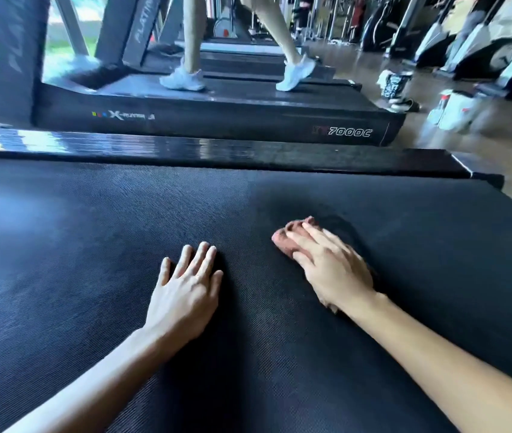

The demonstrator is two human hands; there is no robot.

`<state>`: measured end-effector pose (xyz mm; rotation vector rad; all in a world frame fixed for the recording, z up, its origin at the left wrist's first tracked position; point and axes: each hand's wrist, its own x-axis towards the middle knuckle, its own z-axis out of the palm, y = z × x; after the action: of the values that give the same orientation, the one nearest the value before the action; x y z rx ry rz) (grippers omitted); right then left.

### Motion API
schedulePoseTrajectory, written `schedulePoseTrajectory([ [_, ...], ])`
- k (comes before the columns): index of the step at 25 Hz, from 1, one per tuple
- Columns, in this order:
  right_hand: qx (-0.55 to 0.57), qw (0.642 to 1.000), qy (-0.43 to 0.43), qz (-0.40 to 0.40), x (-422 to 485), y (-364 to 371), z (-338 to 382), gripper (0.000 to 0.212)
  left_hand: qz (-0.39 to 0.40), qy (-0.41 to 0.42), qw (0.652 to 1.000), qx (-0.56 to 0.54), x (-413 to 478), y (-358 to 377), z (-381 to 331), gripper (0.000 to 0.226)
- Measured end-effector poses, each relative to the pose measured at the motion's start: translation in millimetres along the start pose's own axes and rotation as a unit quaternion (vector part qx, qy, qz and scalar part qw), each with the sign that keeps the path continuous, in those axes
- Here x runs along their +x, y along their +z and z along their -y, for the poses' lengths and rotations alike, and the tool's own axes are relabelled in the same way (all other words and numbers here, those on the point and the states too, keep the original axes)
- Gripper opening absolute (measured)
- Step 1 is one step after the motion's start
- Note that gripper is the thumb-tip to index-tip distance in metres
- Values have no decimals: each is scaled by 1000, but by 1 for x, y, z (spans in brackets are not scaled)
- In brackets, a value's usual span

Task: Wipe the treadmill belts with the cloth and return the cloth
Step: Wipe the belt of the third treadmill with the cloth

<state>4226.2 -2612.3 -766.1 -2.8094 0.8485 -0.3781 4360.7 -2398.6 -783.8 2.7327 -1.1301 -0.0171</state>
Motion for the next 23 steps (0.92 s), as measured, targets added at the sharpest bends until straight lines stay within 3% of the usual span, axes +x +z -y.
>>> schedulePoseTrajectory([
  [2, -4, 1000, 9, 12, 18, 5, 35, 44, 7, -8, 1000, 5, -17, -2, -6, 60],
  [4, 5, 999, -49, 15, -5, 9, 58, 44, 9, -8, 1000, 5, -27, -4, -9, 61],
  [7, 13, 993, -120, -1, -83, -4, 33, 44, 12, 1, 1000, 15, -40, -6, -7, 70],
  [9, -1, 996, -85, 16, -80, -14, 5, 43, 6, 7, 1000, 14, -53, -4, -6, 83],
  [12, -12, 1000, -6, 4, -39, -8, 20, 43, 0, 6, 1000, 6, -64, -1, -6, 84],
  [15, -11, 998, -57, -30, -63, 6, 67, 43, -16, 3, 1000, 3, -64, 0, -8, 74],
  [19, 1, 993, -115, -26, -167, -16, 33, 42, -17, 9, 1000, 8, -63, 2, -8, 62],
  [23, -7, 999, -16, -44, -137, -16, 24, 40, -12, 9, 1000, 11, -66, -1, -9, 59],
])
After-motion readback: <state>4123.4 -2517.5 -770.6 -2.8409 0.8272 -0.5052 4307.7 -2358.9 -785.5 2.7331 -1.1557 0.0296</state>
